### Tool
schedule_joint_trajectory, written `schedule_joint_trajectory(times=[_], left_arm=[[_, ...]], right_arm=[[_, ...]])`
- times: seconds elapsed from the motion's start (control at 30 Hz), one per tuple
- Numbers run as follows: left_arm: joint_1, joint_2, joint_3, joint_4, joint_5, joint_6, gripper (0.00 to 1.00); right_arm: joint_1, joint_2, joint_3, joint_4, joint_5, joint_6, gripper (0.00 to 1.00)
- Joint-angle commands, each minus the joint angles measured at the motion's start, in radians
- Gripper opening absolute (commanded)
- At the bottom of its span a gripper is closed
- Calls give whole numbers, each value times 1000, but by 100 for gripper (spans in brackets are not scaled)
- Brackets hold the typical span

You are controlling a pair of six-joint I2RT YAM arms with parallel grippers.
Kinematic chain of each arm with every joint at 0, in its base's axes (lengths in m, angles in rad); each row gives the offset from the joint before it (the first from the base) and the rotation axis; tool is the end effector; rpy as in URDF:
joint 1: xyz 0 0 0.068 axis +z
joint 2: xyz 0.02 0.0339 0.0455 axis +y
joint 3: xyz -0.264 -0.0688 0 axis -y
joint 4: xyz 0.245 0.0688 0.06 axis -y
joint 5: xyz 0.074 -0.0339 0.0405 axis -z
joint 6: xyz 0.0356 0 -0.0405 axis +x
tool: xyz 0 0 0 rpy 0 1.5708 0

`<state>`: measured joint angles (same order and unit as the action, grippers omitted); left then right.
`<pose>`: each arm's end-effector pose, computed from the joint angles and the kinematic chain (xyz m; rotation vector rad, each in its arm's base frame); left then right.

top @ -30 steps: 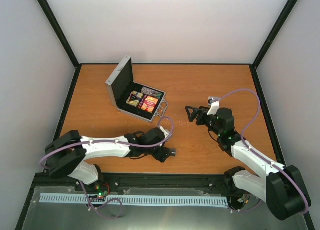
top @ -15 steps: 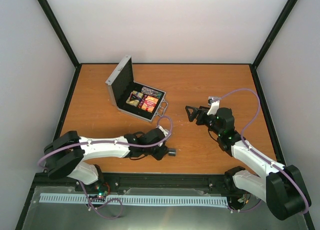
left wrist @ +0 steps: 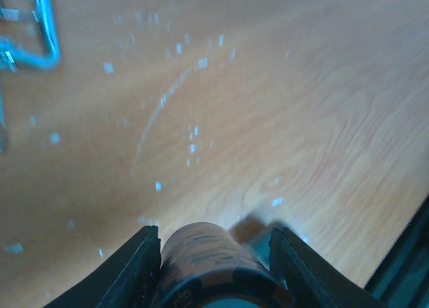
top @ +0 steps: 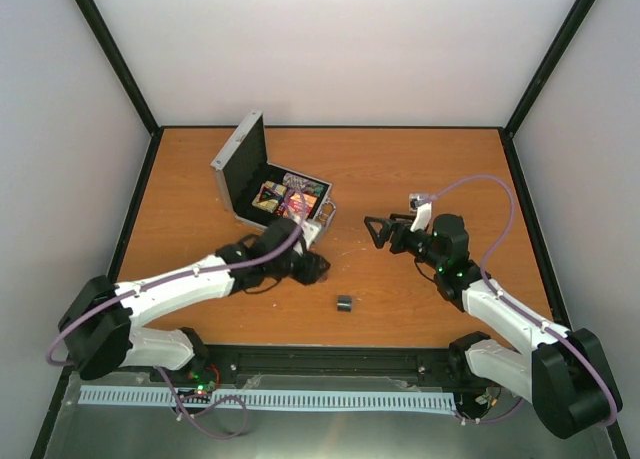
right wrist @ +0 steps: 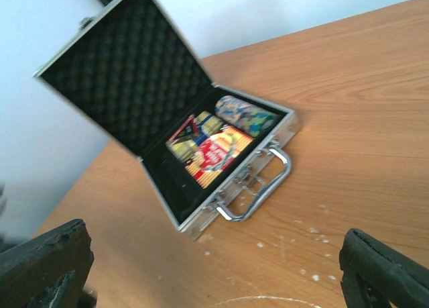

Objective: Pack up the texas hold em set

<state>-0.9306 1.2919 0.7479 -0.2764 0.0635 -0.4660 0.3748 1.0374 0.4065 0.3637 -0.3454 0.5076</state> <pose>0.1551 -0.2120 0.2117 0.6101 2.4421 -0.6986 0.2028 0.0927 0.2164 -0.1269 1.9217 0.9231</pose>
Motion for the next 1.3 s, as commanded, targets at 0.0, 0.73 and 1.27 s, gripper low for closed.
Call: schedule_joint_trajectory(times=[0.0,0.73,1.27], left_arm=[[177,-99,115,139,242,55,35],[415,-246,11,498,844,-238,36],[415,-288,-22,548,872,-305,35]], right_arm=[[0,0,21,45,-178,-36,100],[334,61,47,310,-295,-24,100],[420,109,96,425,-356,-73,74]])
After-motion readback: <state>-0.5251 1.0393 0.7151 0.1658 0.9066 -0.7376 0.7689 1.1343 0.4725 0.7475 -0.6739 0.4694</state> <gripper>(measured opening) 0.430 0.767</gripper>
